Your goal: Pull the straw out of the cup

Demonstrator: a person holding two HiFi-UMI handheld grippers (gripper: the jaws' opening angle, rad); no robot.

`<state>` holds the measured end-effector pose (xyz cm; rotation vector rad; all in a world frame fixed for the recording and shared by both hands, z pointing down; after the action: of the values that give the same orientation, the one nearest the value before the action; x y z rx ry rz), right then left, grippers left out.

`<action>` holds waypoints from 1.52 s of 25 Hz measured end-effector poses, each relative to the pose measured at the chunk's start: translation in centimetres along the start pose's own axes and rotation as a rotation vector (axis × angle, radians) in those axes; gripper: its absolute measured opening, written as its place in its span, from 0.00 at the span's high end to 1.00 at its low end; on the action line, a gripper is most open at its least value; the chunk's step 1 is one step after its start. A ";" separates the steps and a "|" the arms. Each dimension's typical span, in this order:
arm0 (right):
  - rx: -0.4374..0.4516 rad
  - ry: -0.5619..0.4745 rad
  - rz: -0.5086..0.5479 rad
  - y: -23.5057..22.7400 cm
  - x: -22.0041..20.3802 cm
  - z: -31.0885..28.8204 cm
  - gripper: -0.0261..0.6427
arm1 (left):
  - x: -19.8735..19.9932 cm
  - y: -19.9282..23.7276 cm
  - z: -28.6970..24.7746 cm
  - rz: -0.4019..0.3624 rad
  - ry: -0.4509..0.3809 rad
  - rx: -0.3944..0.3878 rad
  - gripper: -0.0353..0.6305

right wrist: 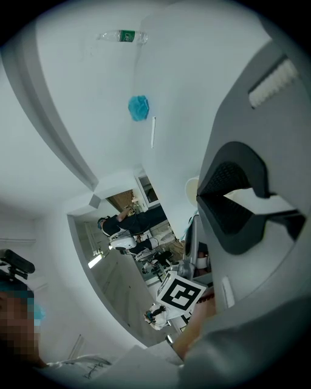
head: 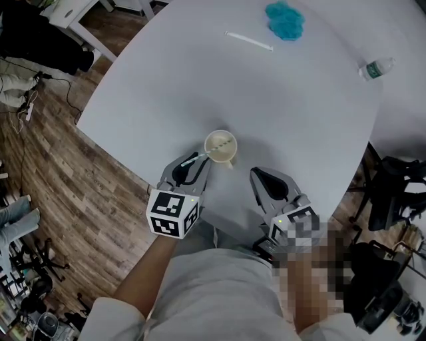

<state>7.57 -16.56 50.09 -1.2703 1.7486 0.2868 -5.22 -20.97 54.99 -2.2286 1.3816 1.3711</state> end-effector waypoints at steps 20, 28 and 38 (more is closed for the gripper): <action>-0.001 0.026 -0.016 -0.8 -1.2 -0.4 0.95 | 0.5 0.0 -1.5 0.030 -0.001 -0.002 0.88; 0.013 0.018 -0.009 -0.4 -1.1 -0.3 0.95 | 0.8 -0.3 -1.2 0.026 -0.008 -0.010 0.88; 0.022 -0.004 0.000 0.1 -0.7 0.3 0.95 | 1.8 -0.6 0.5 0.014 -0.028 -0.010 0.88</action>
<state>7.73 -15.90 50.41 -1.2529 1.7437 0.2691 -4.79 -21.46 53.18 -2.2011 1.3873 1.4113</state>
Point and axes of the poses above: the fingertips, and each gripper's own axes: z backward along the fingers, y to its left, x out of its top, the point moved 2 cm from there along z, backward along the fingers, and after that the axes turned 3 degrees about y, right-handed, at the moved point
